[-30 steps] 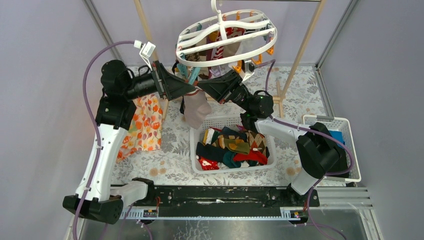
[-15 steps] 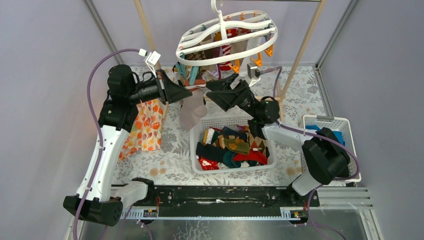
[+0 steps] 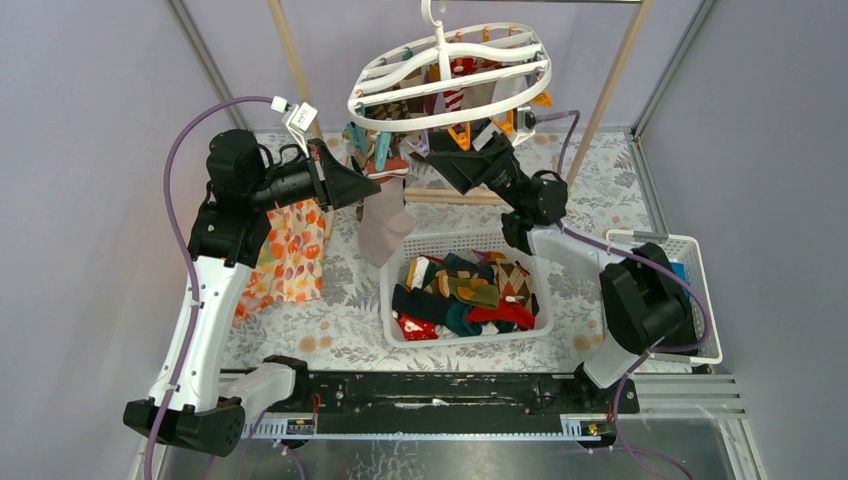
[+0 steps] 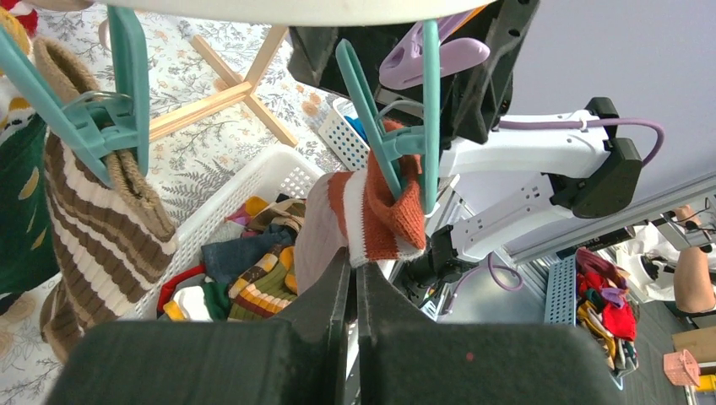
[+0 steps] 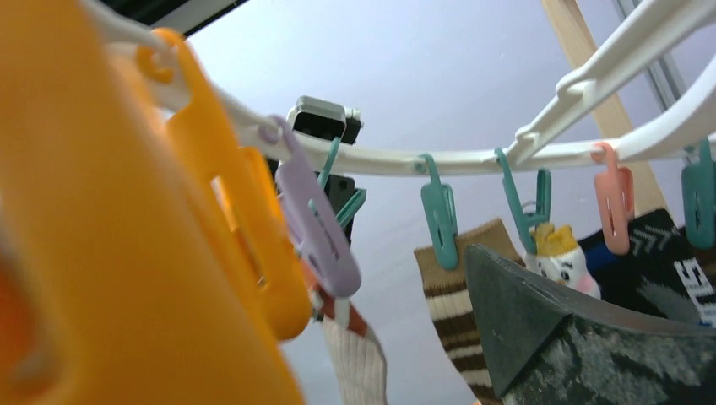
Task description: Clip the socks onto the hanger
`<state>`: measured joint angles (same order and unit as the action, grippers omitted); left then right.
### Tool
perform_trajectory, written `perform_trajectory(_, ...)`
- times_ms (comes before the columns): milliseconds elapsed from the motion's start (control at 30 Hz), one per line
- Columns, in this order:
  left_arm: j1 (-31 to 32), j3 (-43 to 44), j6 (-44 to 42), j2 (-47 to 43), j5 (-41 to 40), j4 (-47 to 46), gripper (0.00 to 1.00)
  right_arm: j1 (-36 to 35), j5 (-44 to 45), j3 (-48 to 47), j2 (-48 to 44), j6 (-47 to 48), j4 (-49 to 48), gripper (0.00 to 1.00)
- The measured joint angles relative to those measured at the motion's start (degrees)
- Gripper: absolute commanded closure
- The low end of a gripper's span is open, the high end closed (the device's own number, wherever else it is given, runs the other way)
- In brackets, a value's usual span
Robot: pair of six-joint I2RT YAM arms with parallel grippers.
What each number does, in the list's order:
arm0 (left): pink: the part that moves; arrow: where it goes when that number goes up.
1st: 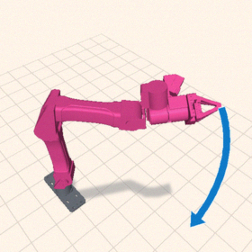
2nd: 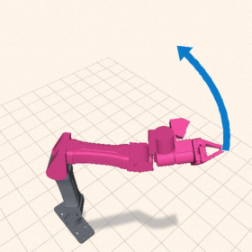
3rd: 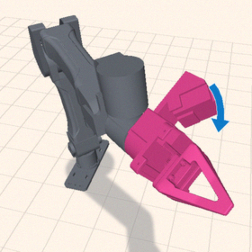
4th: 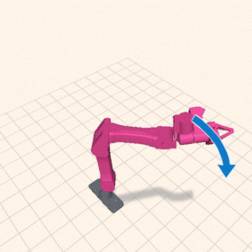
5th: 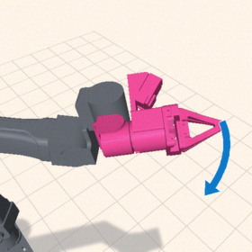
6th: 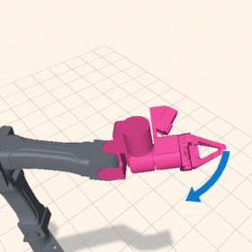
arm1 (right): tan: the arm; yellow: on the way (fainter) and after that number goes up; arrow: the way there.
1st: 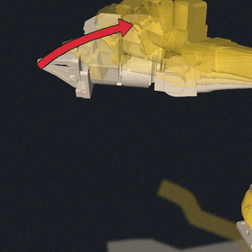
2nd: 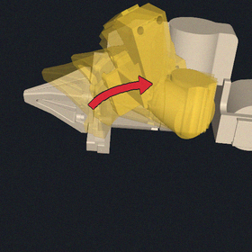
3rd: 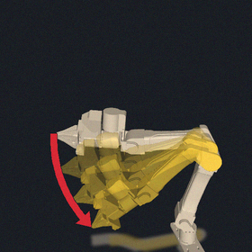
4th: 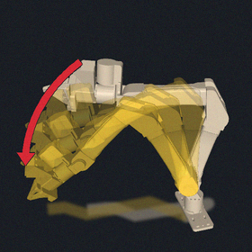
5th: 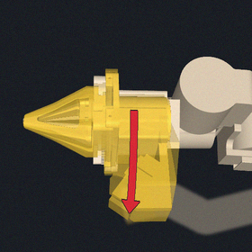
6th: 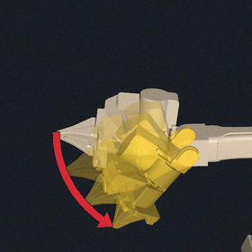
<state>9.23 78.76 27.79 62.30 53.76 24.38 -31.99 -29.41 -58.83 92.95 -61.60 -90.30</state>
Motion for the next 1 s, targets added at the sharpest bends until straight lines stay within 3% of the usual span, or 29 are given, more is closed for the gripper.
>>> perform_trajectory(100, 0.0, 0.3, -0.4, 0.0, 0.0, 0.2, 0.94, 0.0, -0.6, -4.2, 3.1, -1.9, -0.4, 0.01)
perform_trajectory(167, 0.0, 0.4, -0.6, 0.0, 0.0, 0.5, 0.94, 0.0, -1.5, -6.2, 4.7, -3.0, -0.4, 0.08)
perform_trajectory(367, 0.0, 1.0, -1.4, 0.0, -0.3, 1.6, 0.94, 0.0, -4.3, -9.0, 5.9, -5.6, -0.7, 0.40)
perform_trajectory(500, 0.0, 1.3, -1.5, 0.0, -1.0, 2.1, 0.94, 0.0, -5.2, -8.3, 5.5, -5.9, -0.8, 0.55)
perform_trajectory(700, 0.0, 2.0, -1.9, 0.0, -2.2, 3.1, 0.94, 0.0, -6.2, -5.8, 2.5, -5.1, -0.9, 0.95)
perform_trajectory(733, 0.0, 2.3, -2.0, 0.0, -2.3, 3.2, 0.94, 0.0, -6.2, -5.8, 2.0, -5.1, -1.0, 1.00)
perform_trajectory(833, 0.0, 3.1, -2.7, 0.0, -3.0, 3.6, 0.92, 0.0, -6.3, -5.8, 1.4, -4.8, -1.0, 1.00)
perform_trajectory(900, 0.0, 3.7, -3.2, 0.0, -3.5, 4.0, 0.80, 0.0, -6.3, -5.8, 1.2, -4.5, -1.0, 1.00)
perform_trajectory(967, 0.0, 4.1, -4.1, 0.1, -4.4, 4.7, 0.53, 0.0, -6.3, -5.6, 1.0, -3.7, -0.8, 1.00)
perform_trajectory(1000, 0.0, 4.3, -4.3, 0.1, -5.0, 5.1, 0.44, 0.0, -6.3, -5.4, 0.8, -3.1, -0.4, 1.00)
